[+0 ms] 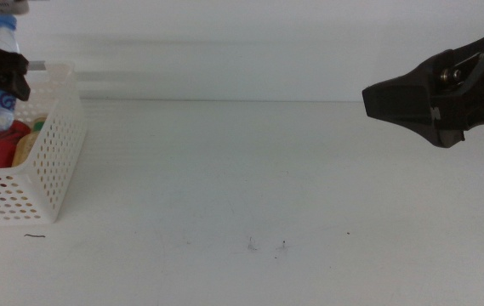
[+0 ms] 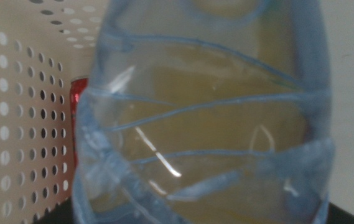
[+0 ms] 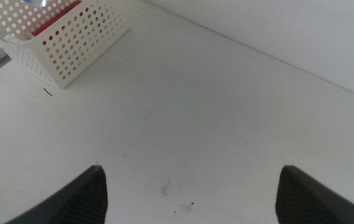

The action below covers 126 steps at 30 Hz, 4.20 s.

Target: Use arms to grab the bottles and put them into the dustbin to the left of the table.

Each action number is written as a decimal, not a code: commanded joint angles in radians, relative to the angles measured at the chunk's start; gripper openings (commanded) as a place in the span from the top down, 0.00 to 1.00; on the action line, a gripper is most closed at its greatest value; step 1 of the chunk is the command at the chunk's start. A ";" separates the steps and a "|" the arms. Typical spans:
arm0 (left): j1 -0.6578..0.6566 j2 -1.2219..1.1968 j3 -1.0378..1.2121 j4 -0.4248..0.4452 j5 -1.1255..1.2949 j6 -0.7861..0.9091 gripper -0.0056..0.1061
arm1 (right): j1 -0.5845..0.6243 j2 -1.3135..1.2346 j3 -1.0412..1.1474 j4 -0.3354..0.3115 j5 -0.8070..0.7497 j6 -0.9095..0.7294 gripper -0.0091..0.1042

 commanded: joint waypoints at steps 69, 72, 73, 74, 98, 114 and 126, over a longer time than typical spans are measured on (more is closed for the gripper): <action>-0.516 -0.904 0.654 -0.044 -0.483 -0.131 0.11 | -0.009 -0.005 -0.006 -0.007 -0.005 -0.002 0.11; -0.516 -0.907 0.654 -0.061 -0.483 -0.131 0.11 | -0.009 -0.005 -0.006 -0.007 -0.005 -0.002 0.11; -0.516 -0.907 0.654 -0.068 -0.483 -0.131 0.11 | -0.009 -0.005 -0.006 -0.007 -0.005 -0.002 0.11; -0.516 -0.907 0.654 -0.071 -0.485 -0.131 0.11 | -0.009 -0.005 -0.006 -0.007 -0.005 -0.002 0.11; -0.494 -0.917 0.654 -0.063 -0.519 -0.133 0.11 | -0.009 -0.005 -0.006 -0.007 -0.005 0.000 0.11; -0.280 -1.356 1.147 0.030 -0.677 -0.130 0.11 | -0.299 -0.267 0.501 0.043 -0.499 -0.001 0.11; -0.261 -1.844 1.535 0.042 -0.677 -0.130 0.11 | -0.680 -0.903 1.018 -0.015 -0.553 -0.001 0.11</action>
